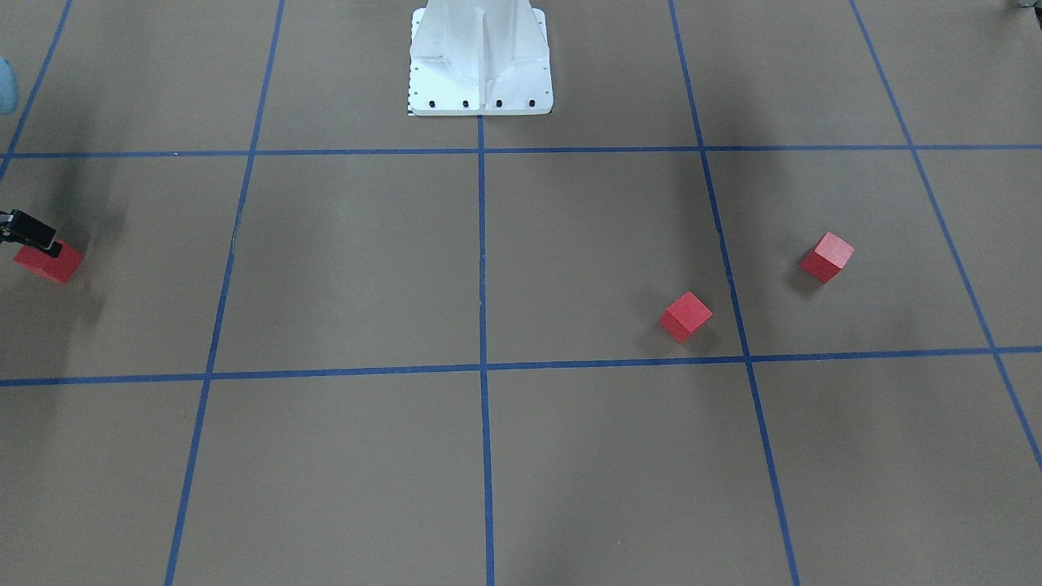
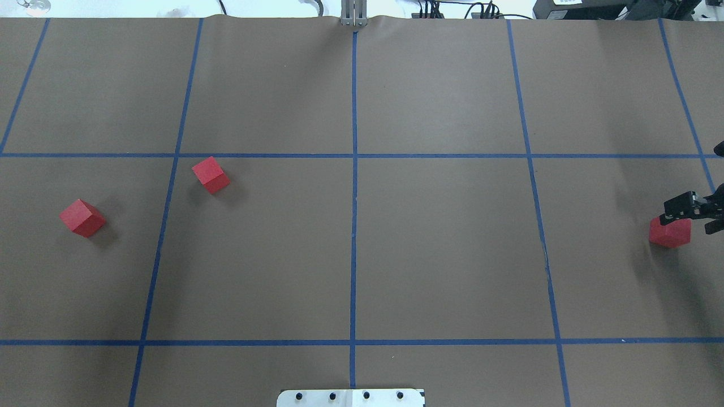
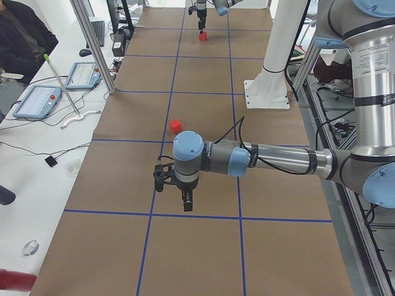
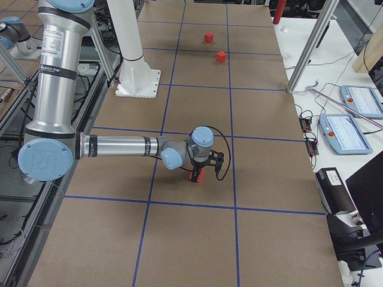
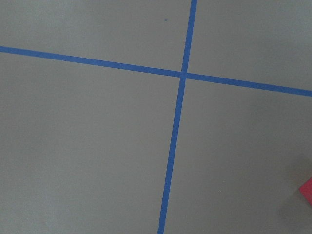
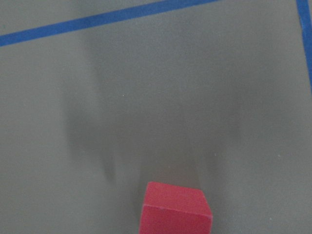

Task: Form red blocks into L shape at center
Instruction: 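Close the right gripper on the red cube and lift it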

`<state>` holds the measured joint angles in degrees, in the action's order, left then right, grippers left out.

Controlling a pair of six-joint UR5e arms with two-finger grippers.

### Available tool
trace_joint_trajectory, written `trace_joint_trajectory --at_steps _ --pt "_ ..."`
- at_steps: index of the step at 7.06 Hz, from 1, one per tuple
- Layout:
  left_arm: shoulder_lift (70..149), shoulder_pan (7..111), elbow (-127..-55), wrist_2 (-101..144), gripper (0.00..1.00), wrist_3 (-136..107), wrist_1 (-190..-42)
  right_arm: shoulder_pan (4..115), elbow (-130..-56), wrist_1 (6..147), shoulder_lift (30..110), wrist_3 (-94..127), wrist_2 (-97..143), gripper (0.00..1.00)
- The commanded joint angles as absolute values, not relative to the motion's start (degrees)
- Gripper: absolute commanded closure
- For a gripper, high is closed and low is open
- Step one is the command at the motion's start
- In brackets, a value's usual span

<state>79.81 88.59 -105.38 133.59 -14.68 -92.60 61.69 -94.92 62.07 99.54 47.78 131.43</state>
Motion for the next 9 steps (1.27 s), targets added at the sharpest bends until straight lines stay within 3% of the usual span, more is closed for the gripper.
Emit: trace_joint_trajectory --at_steps 1,2,3,5,6,9 --pt "79.80 88.59 -105.38 133.59 0.00 -14.68 -92.64 59.51 -93.00 62.05 99.14 48.25 130.44 0.01" --pt "79.80 88.59 -105.38 133.59 0.00 -14.68 -92.64 58.81 -92.90 62.05 98.88 48.25 129.47 0.12" --pt "79.80 88.59 -105.38 133.59 0.00 -14.68 -92.64 58.62 -92.90 62.31 98.27 48.60 129.29 0.98" --pt "79.80 88.59 -105.38 133.51 0.00 -14.68 -92.55 58.45 -92.81 62.32 98.26 48.17 130.25 1.00" --pt "79.80 88.59 -105.47 133.59 0.00 -14.68 -92.64 58.36 -96.12 62.84 97.22 48.60 130.34 1.00" --pt "79.80 88.59 -105.91 134.03 0.00 -14.76 -92.90 54.27 -99.32 78.01 78.81 50.09 131.49 1.00"
